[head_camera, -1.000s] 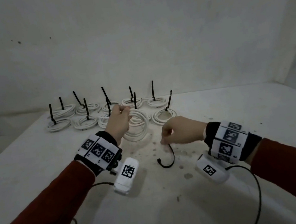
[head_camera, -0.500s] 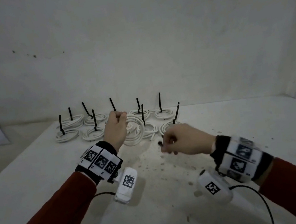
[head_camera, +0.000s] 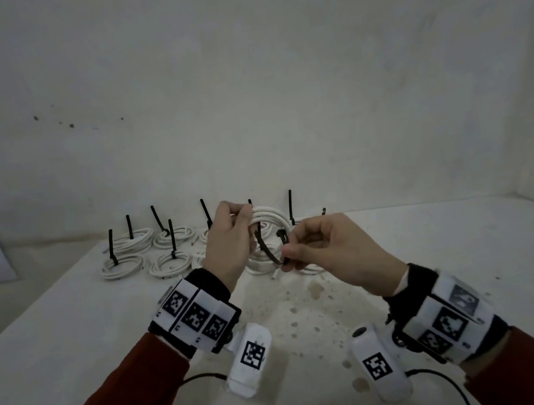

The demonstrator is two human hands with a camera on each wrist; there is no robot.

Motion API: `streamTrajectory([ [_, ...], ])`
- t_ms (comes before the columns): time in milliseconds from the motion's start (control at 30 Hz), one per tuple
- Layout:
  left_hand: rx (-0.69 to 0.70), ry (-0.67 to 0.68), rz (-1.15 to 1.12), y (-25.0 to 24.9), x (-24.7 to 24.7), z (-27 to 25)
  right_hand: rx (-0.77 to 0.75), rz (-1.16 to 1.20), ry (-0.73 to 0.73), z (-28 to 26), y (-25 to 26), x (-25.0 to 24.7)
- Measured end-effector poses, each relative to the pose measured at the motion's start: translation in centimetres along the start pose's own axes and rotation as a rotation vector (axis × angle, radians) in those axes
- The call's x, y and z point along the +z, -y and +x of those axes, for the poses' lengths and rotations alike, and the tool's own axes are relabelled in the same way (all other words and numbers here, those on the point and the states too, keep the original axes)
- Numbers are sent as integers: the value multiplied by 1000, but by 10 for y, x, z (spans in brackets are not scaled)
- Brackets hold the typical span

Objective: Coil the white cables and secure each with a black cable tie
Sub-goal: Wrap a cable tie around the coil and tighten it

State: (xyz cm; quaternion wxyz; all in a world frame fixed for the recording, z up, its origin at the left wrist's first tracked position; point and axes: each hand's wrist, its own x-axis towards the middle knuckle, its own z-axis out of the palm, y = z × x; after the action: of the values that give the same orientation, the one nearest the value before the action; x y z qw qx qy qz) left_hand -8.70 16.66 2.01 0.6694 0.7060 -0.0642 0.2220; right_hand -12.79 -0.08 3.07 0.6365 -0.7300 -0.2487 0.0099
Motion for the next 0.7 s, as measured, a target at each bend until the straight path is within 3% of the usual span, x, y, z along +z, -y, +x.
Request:
streamTrajectory([
  [267, 53, 130, -88, -20, 10, -19, -333, -204, -384, 7, -13, -8],
  [467, 117, 172, 59, -23, 14, -28, -432, -191, -381, 8, -19, -11],
  [700, 110, 205, 143, -21, 19, -37, -362, -84, -367, 8, -27, -14],
])
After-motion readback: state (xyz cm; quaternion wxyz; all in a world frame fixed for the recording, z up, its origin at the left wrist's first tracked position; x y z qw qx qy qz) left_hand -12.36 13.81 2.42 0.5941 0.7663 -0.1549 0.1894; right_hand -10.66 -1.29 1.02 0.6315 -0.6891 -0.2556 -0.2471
